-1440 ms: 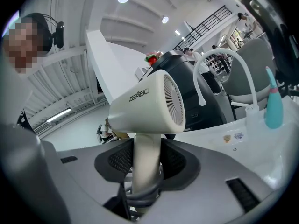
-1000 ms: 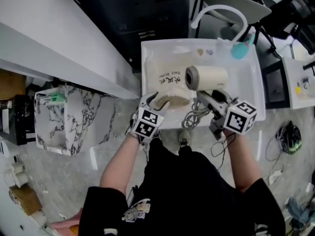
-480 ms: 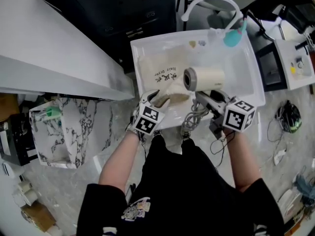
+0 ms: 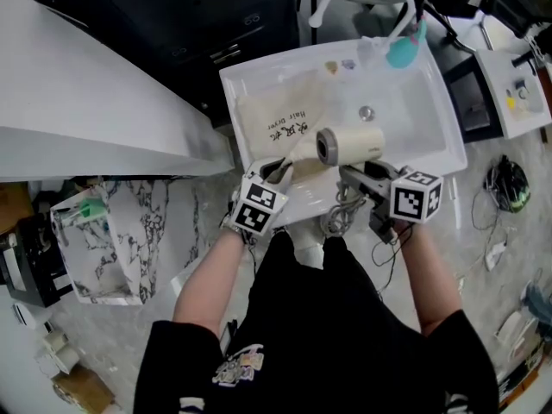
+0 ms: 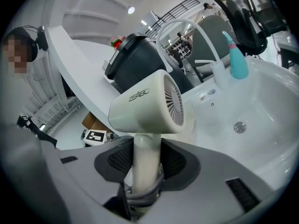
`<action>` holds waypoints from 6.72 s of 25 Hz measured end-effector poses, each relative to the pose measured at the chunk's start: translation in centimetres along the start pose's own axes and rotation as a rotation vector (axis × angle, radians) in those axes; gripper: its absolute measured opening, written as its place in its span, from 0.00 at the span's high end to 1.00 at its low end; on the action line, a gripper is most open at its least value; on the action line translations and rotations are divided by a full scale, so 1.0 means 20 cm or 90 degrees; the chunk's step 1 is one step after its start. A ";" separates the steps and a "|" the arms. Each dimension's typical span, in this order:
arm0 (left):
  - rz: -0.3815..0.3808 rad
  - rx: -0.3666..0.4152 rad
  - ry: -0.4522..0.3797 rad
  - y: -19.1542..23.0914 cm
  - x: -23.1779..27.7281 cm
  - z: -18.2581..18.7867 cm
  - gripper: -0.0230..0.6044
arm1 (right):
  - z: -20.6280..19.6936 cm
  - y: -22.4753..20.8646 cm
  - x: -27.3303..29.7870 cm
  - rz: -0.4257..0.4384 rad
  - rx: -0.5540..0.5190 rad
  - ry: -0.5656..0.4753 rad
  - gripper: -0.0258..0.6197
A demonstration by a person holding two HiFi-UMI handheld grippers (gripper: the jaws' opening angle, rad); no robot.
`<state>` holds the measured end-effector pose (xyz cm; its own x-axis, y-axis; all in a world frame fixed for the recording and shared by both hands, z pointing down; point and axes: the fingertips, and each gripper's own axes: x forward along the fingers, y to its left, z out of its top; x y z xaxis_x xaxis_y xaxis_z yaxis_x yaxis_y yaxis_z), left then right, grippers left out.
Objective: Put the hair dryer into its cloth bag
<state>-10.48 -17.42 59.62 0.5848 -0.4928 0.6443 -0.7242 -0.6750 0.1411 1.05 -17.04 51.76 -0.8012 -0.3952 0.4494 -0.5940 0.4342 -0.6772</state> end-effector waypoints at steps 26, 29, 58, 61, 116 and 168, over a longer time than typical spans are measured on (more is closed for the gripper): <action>-0.070 -0.070 -0.042 0.02 -0.04 0.10 0.89 | -0.71 -0.06 0.25 0.045 0.062 0.508 0.72; -0.076 -0.060 -0.042 0.00 -0.04 0.12 0.89 | -0.75 -0.05 0.28 0.051 0.060 0.562 0.72; -0.120 -0.040 -0.028 -0.10 -0.06 0.08 0.89 | -0.42 -0.32 0.75 -0.093 0.335 0.157 0.72; -0.123 -0.041 -0.024 -0.09 -0.06 0.06 0.89 | -0.41 -0.33 0.78 -0.097 0.341 0.148 0.72; -0.163 -0.021 -0.023 -0.12 -0.08 0.07 0.89 | -0.33 -0.20 0.66 0.010 0.332 0.002 0.75; -0.188 -0.025 -0.015 -0.12 -0.09 0.04 0.89 | -0.30 -0.27 0.70 -0.150 0.124 -0.005 0.63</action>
<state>-9.53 -15.41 57.48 0.7804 -0.2903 0.5538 -0.5342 -0.7698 0.3494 -7.41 -20.05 65.28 -0.6423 -0.4734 0.6028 -0.7375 0.1676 -0.6542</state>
